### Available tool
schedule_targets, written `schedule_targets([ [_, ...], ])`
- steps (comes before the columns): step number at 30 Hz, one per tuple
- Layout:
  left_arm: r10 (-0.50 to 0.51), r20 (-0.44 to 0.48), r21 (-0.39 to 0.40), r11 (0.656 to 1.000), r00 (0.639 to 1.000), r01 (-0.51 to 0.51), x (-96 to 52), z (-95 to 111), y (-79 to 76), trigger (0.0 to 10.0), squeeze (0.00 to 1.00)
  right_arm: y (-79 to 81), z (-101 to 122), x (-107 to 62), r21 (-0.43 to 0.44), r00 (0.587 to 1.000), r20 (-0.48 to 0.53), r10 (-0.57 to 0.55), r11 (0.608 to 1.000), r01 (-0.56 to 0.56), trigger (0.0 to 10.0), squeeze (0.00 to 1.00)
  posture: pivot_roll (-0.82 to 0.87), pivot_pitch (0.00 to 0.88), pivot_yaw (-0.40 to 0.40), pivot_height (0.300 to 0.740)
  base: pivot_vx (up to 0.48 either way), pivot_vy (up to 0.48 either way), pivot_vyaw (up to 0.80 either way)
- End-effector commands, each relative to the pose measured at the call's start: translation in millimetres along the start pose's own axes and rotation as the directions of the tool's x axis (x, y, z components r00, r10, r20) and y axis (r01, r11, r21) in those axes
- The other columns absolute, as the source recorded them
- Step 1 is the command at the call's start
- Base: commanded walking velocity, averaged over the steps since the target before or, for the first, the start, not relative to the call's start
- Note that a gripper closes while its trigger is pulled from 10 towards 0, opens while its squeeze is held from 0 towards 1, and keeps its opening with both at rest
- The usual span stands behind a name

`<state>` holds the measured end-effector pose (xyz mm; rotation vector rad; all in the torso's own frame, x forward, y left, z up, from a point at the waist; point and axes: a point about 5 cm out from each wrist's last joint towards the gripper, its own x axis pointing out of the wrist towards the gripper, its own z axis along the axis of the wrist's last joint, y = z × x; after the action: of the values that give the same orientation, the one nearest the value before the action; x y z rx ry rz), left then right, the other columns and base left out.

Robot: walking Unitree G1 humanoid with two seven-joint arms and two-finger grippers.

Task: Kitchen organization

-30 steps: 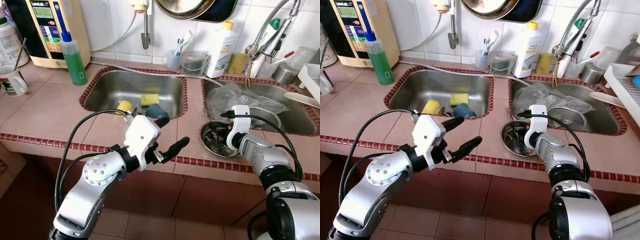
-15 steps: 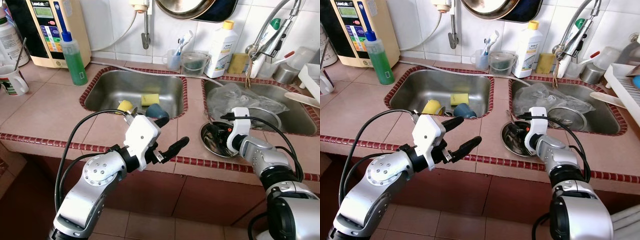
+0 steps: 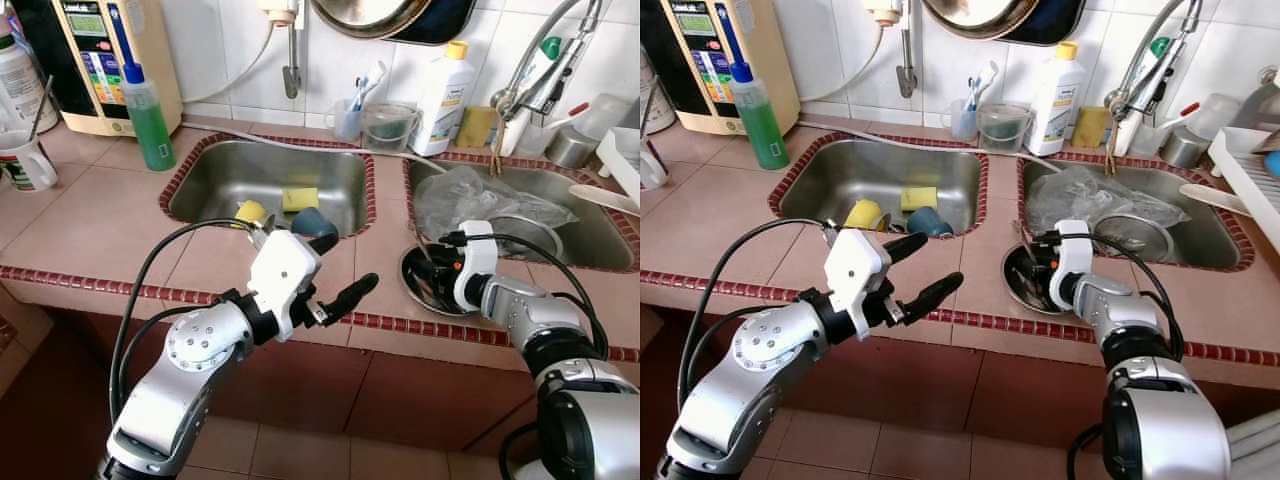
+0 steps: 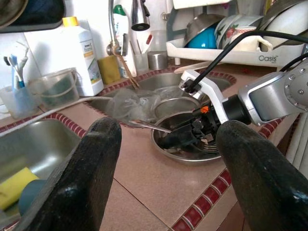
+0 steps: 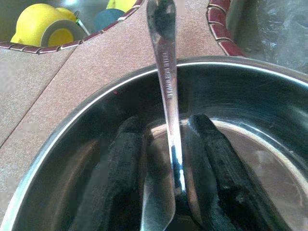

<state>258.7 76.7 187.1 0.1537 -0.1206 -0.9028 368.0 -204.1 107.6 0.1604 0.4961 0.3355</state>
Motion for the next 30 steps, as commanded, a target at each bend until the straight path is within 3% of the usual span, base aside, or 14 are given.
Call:
schedule_targets([
  [1,-0.003,0.011,0.022,1.000,1.000,0.003,1.4,5.0,-0.1,10.0,0.00,-4.4,-0.8,-1.6,0.018,1.000,-0.010,-0.023,1.000,0.023,0.0,0.00,0.02,0.007,-0.045,0.740,0.000,0.000,0.00],
  [20,-0.002,0.010,0.026,1.000,1.000,0.002,2.4,4.7,0.8,10.0,0.00,-6.1,7.7,-2.8,0.050,0.999,0.024,-0.032,0.998,0.031,0.0,0.00,0.02,0.000,-0.044,0.740,0.000,0.000,0.00],
  [30,0.010,0.016,0.029,1.000,1.000,-0.010,3.8,5.5,3.8,10.0,0.00,-10.0,31.9,-8.5,0.068,0.993,0.114,-0.041,0.997,0.034,0.0,0.00,0.02,0.000,-0.044,0.740,0.000,0.000,0.00],
])
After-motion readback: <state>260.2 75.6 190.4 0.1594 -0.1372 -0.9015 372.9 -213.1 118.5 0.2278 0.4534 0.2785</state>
